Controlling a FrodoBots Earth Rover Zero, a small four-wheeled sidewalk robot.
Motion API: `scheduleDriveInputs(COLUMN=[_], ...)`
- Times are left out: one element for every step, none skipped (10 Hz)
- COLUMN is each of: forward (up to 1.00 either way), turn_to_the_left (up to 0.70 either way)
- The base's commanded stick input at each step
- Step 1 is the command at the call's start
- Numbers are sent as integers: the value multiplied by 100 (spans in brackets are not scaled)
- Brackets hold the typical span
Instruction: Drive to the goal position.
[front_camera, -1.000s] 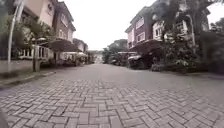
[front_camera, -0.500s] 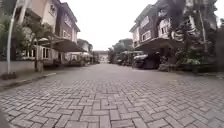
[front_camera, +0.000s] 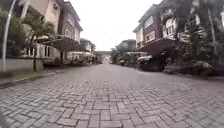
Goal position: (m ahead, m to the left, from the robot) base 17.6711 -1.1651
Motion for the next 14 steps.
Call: scheduleDriveInputs(forward=[70, 70, 70, 70, 70, 70, 70, 70, 70, 70, 70, 70, 70, 70], turn_to_the_left=[0, 0, 0, 0, 0, 0, 0, 0, 0, 0, 0, 0, 0, 0])
